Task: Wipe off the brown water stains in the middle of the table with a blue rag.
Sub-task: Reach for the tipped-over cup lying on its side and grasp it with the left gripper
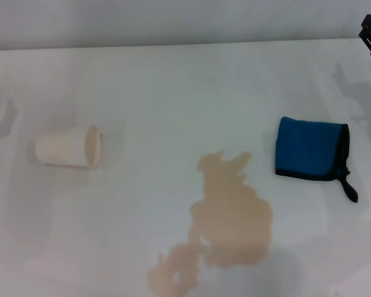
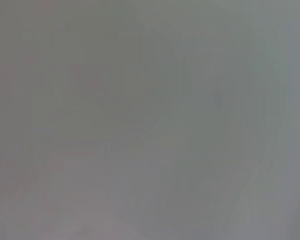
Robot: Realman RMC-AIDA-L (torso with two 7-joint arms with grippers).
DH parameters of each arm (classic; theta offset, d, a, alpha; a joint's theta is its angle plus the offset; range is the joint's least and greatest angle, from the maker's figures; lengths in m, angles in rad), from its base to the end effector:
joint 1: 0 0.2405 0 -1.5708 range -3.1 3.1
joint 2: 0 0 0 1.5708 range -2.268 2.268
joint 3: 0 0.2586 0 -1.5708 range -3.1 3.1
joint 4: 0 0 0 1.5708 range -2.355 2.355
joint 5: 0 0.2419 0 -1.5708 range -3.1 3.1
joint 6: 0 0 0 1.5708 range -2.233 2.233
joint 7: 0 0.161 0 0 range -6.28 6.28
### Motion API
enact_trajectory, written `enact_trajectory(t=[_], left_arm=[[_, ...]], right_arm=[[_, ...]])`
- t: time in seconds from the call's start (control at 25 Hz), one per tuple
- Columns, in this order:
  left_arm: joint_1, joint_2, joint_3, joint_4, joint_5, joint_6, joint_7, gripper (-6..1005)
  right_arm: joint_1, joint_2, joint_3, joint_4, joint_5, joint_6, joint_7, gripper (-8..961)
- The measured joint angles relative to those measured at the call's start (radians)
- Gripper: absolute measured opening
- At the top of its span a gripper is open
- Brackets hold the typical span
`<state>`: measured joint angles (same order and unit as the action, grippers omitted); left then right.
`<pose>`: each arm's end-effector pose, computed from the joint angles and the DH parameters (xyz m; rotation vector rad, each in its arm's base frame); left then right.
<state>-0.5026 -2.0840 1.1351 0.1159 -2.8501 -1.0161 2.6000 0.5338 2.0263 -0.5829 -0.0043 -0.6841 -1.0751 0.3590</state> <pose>-0.3674 0.3947 -0.0076 -1.5110 -0.8209 -0.8089 0.3931 0.3902 0.0259 -1.4109 0.7128 0.6785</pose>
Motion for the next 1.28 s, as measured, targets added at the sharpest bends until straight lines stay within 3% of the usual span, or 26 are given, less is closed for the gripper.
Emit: enact_trajectory(t=[0.88, 0.96, 1.04, 1.12, 1.28], left_arm=[[-0.011, 0.017, 0.003, 0.073, 0.090, -0.002, -0.050, 862], [-0.012, 0.032, 0.003, 0.105, 0.164, 0.004, -0.109, 861], [-0.016, 0.063, 0.003, 0.141, 0.272, 0.013, -0.231, 861], [-0.023, 0.111, 0.003, 0.191, 0.418, 0.016, -0.403, 861], [-0.025, 0.171, 0.003, 0.309, 0.664, -0.009, -0.628, 861]], right_arm=[[0.003, -0.003, 0.000, -0.010, 0.000, 0.000, 0.000, 860], [0.003, -0.003, 0.000, -0.010, 0.000, 0.000, 0.000, 860], [0.003, -0.004, 0.000, -0.010, 0.000, 0.000, 0.000, 860], [0.003, -0.005, 0.000, -0.010, 0.000, 0.000, 0.000, 860], [-0.004, -0.005, 0.000, -0.009, 0.000, 0.000, 0.000, 860]])
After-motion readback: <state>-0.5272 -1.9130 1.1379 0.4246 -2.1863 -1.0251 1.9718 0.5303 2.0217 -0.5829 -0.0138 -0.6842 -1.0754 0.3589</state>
